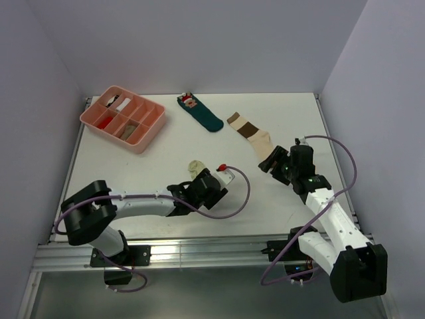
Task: Roll the socks
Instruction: Roll the sock at the center of the board.
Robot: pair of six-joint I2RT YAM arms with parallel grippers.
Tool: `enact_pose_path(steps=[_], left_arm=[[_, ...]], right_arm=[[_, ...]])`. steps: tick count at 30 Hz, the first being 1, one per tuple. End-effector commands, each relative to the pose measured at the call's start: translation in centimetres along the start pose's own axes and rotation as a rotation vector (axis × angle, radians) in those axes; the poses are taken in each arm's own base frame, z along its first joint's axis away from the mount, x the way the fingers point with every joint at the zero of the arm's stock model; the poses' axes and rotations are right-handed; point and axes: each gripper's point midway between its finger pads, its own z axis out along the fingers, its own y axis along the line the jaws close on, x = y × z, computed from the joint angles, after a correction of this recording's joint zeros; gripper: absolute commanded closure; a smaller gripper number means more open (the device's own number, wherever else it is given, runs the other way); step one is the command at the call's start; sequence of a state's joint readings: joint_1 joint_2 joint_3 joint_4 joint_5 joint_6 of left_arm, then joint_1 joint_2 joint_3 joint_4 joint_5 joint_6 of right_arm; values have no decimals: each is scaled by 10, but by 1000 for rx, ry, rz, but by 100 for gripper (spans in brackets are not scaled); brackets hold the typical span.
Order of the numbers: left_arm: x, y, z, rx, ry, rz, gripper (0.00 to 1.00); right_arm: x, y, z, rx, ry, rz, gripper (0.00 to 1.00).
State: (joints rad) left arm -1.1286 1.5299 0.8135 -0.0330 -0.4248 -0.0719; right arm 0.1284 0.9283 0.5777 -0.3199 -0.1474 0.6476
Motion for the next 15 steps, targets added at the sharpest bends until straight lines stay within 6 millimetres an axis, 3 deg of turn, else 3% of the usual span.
enact_pose_path(steps=[1, 9, 15], left_arm=[[-18, 6, 11, -85, -68, 0, 33], [2, 5, 35, -125, 19, 122, 38], [6, -3, 40, -94, 33, 127, 39]], right_arm=[[0, 9, 0, -74, -2, 27, 24], [4, 9, 5, -120, 35, 93, 24], [5, 10, 9, -138, 53, 109, 24]])
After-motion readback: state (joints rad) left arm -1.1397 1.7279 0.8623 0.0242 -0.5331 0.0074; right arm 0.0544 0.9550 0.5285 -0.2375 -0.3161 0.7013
